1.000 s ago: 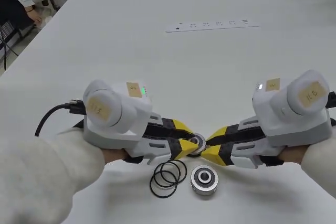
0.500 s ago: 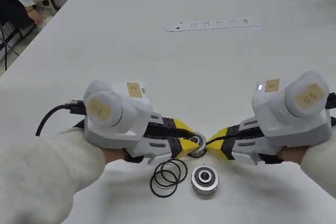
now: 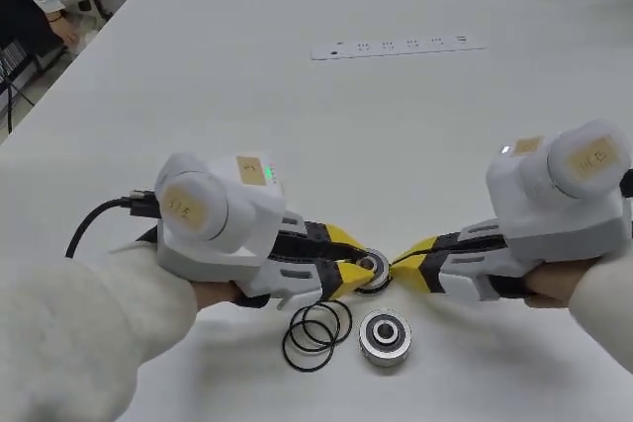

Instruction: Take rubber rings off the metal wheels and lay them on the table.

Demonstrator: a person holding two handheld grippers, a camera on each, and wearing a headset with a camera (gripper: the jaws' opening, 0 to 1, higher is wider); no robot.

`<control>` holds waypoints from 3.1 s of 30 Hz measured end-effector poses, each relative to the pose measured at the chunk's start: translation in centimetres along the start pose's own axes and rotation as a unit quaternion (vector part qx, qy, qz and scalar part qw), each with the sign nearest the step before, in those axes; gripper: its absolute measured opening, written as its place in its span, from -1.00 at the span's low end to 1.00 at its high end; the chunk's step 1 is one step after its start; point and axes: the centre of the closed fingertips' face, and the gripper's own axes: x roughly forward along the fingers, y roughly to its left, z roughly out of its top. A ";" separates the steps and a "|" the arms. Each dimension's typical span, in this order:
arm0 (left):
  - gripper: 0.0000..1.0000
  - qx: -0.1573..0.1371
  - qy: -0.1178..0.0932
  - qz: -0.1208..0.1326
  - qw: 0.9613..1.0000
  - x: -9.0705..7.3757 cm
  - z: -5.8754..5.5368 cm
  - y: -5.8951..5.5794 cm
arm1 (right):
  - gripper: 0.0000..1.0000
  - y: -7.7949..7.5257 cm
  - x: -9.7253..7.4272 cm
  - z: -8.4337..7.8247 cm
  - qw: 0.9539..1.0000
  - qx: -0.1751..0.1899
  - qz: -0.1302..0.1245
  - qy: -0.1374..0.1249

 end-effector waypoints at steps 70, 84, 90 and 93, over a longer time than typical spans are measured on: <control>-0.72 -0.004 0.001 0.001 1.000 0.1 0.1 -0.1 | -1.00 1.5 -0.6 2.5 0.996 0.069 0.027 -0.050; -0.54 -0.019 -0.019 -0.008 1.000 -3.2 2.1 -0.4 | -1.00 1.5 -1.2 3.1 0.995 0.072 0.023 -0.060; -0.17 -0.013 -0.017 -0.002 1.000 -4.8 2.4 -0.4 | -1.00 1.7 -1.4 3.5 0.995 0.074 0.025 -0.066; -0.06 -0.013 -0.023 0.005 1.000 -5.7 2.6 -0.3 | -1.00 1.8 -1.6 3.9 0.994 0.076 0.027 -0.070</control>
